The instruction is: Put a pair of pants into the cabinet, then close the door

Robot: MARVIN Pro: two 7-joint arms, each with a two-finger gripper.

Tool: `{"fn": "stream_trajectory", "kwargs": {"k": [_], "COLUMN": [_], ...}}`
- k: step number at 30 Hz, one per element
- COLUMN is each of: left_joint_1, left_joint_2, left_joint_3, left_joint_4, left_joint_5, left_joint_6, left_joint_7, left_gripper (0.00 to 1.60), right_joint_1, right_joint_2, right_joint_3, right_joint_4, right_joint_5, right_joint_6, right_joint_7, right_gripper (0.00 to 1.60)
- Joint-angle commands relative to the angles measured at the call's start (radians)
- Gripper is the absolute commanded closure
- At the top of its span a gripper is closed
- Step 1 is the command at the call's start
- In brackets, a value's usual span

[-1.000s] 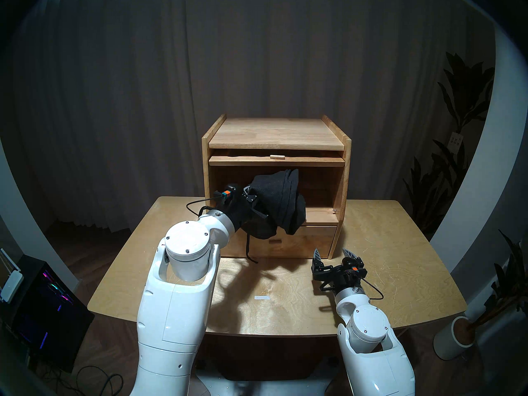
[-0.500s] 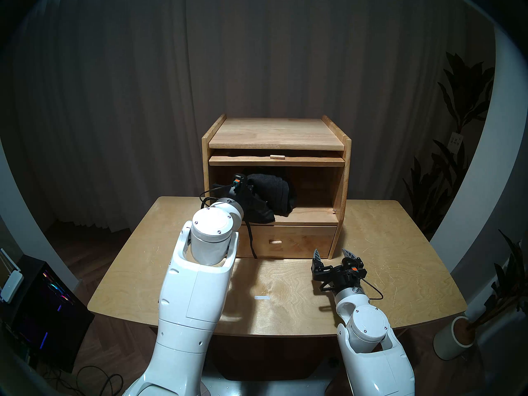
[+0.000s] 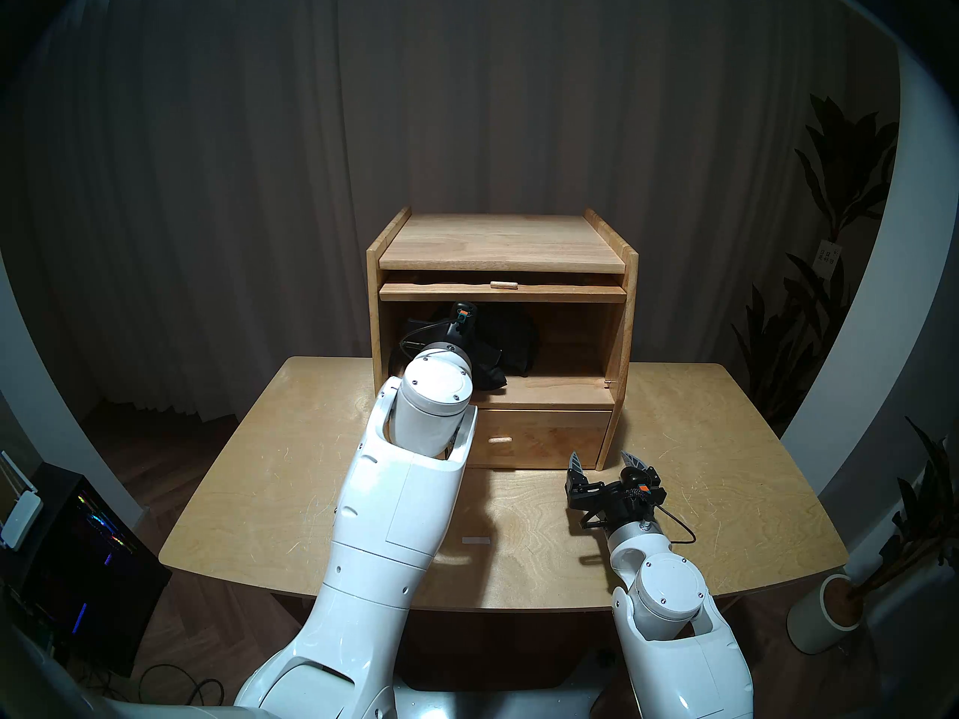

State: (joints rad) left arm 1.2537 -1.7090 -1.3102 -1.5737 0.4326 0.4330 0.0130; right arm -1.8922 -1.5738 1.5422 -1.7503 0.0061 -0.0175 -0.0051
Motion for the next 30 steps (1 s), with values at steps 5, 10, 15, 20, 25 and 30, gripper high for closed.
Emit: {"fn": "stream_trajectory", "kwargs": {"k": [5,10,15,20,25,30], "left_joint_1": [-0.129,-0.051,-0.004,0.061,0.109,0.122], "left_joint_2": [-0.077,-0.016,0.020,0.059,0.082,0.088], "left_joint_3": [0.058,0.170,0.205,0.236,0.246,0.235], "left_joint_4": [0.084,0.027,-0.010,-0.082,-0.144,-0.200], "left_joint_5": [0.041,-0.074,-0.127,-0.215,-0.283,-0.363], "left_joint_6": [0.007,0.038,0.031,0.044,0.054,0.057], "left_joint_7": [0.153,0.274,0.319,0.329,0.317,0.308], "left_gripper": [0.00,0.00,0.00,0.00,0.00,0.00], "right_joint_1": [0.002,-0.007,-0.005,-0.003,-0.001,0.001], "right_joint_2": [-0.002,-0.003,-0.003,-0.003,-0.002,-0.002], "right_joint_3": [-0.002,-0.002,-0.002,-0.002,-0.002,-0.002], "right_joint_4": [-0.034,-0.047,-0.045,-0.041,-0.037,-0.032], "right_joint_5": [0.000,0.000,0.000,0.000,0.000,0.000], "right_joint_6": [-0.009,-0.008,-0.008,-0.007,-0.006,-0.005], "right_joint_7": [-0.001,-0.002,-0.001,0.000,0.000,0.000], "right_gripper": [0.00,0.00,0.00,0.00,0.00,0.00]}}
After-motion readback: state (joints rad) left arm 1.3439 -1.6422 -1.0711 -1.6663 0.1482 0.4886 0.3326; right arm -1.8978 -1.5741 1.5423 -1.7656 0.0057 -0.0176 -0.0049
